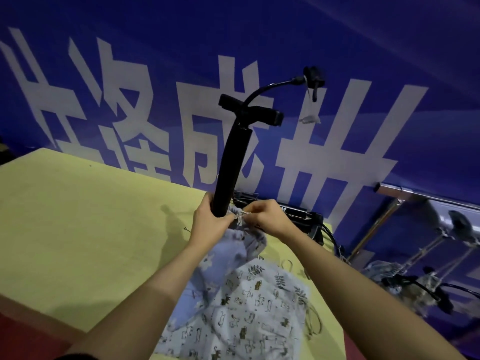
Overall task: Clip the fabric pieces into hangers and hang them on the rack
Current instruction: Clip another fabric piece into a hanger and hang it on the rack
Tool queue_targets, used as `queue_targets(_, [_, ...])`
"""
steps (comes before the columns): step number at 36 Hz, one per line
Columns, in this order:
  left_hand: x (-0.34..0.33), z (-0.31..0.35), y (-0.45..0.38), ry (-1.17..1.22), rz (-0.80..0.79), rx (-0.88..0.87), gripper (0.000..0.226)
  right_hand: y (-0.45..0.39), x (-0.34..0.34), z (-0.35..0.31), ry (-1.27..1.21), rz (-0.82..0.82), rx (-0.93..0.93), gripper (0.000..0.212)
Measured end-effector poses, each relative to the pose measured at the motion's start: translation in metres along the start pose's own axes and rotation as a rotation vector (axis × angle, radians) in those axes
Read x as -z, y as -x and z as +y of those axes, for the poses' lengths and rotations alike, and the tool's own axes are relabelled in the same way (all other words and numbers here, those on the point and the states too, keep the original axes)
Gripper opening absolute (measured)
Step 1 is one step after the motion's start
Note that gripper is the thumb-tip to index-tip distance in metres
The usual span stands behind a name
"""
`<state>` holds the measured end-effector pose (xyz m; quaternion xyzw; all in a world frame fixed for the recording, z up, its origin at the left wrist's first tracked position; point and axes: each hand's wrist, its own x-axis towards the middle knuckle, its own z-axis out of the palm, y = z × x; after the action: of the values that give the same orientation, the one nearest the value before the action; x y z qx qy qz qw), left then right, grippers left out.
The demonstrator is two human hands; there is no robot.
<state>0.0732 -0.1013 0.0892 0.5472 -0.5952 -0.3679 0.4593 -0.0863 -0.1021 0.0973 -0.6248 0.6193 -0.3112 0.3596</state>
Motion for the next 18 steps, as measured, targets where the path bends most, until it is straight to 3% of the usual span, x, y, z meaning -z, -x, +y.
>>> queue_targets(9, [-0.003,0.007,-0.009,0.013,0.038,-0.125,0.025,0.004,0.001,0.000,-0.145,-0.034,0.019,0.010])
queue_targets(18, [-0.006,0.006,-0.018,-0.099,0.101,-0.093,0.043,0.003,0.006,-0.005,-0.254,0.028,-0.020,0.016])
